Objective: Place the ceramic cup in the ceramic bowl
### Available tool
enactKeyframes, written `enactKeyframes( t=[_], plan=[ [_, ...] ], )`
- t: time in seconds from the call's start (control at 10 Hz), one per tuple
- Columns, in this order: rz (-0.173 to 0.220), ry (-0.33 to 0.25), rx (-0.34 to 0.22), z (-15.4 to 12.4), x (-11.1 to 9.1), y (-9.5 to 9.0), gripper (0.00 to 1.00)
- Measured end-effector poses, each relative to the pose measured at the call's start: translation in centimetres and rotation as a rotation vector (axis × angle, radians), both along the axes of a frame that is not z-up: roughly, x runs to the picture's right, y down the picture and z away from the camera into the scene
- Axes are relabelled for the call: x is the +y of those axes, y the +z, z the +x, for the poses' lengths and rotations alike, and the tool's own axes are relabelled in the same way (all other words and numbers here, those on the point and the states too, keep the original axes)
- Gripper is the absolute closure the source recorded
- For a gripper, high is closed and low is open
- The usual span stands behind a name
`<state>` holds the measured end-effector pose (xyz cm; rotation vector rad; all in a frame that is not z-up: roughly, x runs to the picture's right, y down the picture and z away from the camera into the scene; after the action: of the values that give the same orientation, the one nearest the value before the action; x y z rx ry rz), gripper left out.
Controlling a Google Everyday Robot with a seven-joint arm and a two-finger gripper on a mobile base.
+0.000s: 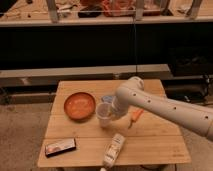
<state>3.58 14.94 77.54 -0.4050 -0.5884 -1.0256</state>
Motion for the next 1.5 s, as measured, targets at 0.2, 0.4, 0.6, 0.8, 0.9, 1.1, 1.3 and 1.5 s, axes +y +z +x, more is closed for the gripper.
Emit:
enactKeyframes(
  t=[0.2,0.4,0.6,0.8,0.9,1.1,1.3,1.5],
  plan=[
    [-0.007,0.004,0.003,-0.2,-0.2,0.0,1.0],
    [-0.016,0.007,0.007,-0.5,-0.9,0.4,1.0],
    [-0.022,-0.002,0.004,-1.4,-1.6,0.7,1.0],
    [-0.026,-0.009,0.004,-1.8,-2.1,1.0,1.0],
    [-0.027,-0.013,0.005,-2.1,-2.5,1.1,1.0],
    [-0.03,-0.026,0.002,-3.4,-3.3,1.7,1.0],
    [-0.032,-0.044,-0.004,-5.0,-4.4,2.6,1.0],
    [-0.033,-0.05,-0.001,-5.0,-4.6,2.7,1.0]
  ],
)
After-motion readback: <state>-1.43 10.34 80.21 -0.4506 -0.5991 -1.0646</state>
